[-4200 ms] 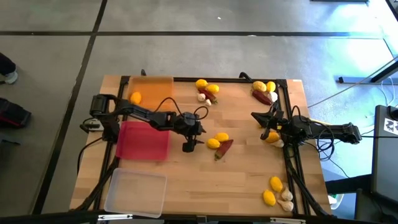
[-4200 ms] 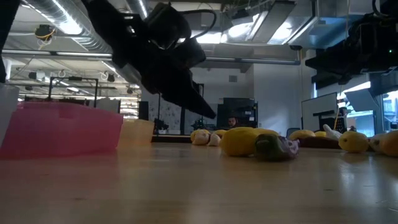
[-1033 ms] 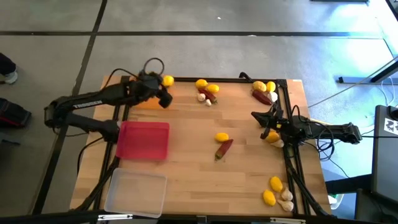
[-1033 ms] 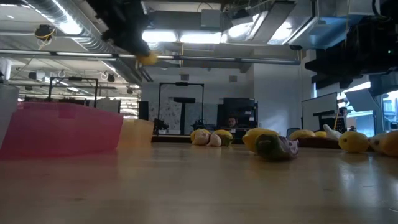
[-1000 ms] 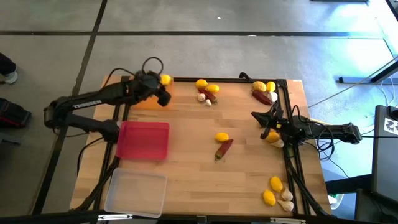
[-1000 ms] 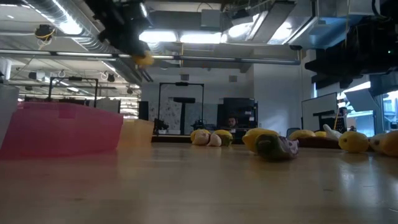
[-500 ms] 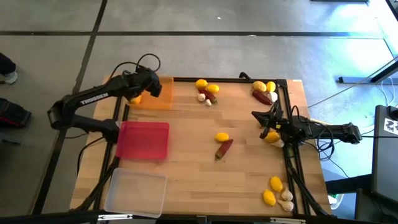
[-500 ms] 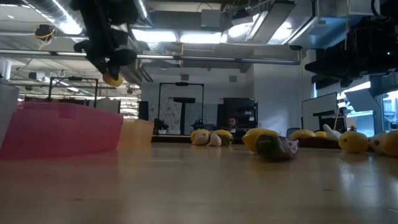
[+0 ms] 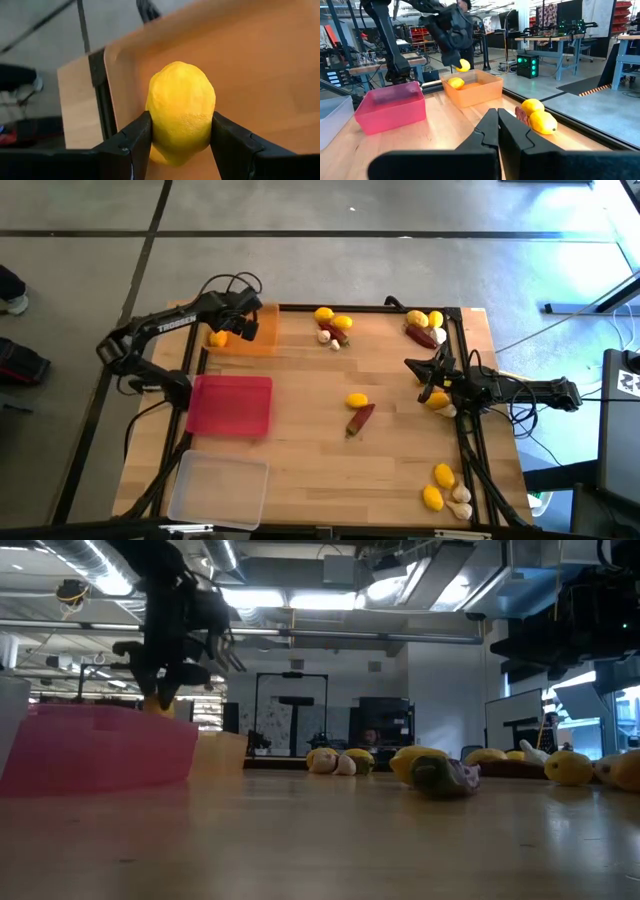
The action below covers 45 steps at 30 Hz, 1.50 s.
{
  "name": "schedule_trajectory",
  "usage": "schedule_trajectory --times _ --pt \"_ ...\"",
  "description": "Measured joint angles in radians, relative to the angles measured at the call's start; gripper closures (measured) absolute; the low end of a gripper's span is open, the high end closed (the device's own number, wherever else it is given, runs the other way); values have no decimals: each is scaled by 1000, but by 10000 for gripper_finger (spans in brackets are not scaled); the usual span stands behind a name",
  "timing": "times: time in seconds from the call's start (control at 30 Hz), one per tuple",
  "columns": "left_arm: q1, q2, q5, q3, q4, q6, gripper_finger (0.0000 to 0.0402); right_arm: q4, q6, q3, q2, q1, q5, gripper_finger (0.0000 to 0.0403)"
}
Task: Sort produce into baskets
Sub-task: Put the lemon into the yellow bin
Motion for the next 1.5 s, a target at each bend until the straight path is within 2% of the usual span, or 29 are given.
schedule_trajectory --times 0.43,0.7,1.2,1.33,1.5 --pt "46 137 124 0 -2 28 230 -11 3 0 0 0 0 398" --pt "46 180 132 0 -9 49 230 -12 3 0 0 0 0 398" --pt "46 183 134 0 -13 138 230 -12 3 0 0 0 0 398" --pt "46 183 147 0 -12 155 213 -12 3 0 0 0 0 398" --pt "50 183 249 0 -12 191 174 -13 3 0 0 0 0 398"
